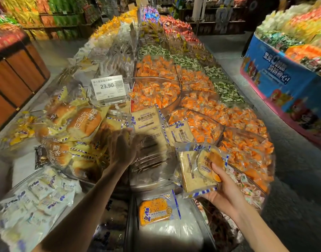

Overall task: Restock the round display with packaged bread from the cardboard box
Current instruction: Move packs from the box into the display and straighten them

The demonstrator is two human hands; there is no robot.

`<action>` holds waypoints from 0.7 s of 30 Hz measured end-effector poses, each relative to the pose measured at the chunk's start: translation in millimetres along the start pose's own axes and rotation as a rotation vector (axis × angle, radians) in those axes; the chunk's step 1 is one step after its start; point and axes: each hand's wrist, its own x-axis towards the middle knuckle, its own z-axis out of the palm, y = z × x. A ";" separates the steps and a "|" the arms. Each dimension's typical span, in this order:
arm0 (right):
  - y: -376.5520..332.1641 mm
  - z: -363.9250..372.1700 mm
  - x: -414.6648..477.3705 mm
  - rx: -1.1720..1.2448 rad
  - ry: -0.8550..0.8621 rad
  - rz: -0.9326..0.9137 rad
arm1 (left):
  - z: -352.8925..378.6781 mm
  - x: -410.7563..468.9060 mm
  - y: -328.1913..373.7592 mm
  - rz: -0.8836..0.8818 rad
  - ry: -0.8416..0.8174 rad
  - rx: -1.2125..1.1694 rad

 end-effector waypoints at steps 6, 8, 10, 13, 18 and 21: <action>21.5 0.4 -4.0 -0.040 -0.041 0.098 | -19.8 -59.4 47.9 0.225 -0.581 -0.303; 33.5 -2.2 -7.5 -0.072 -0.025 0.141 | -14.1 -80.4 40.3 0.192 -0.734 -0.352; 47.0 -6.8 -12.4 -0.067 -0.013 0.189 | -14.7 -94.1 27.8 0.059 -0.811 -0.451; 66.8 -19.8 -19.2 -0.050 0.033 0.234 | -22.1 -110.7 11.5 -0.054 -0.834 -0.578; 84.6 -33.7 -31.7 0.059 0.108 0.249 | -26.4 -127.4 -9.3 -0.332 -0.845 -0.708; 81.2 -36.9 -35.1 0.076 0.151 0.204 | -29.1 -126.0 -24.0 -0.384 -0.855 -0.769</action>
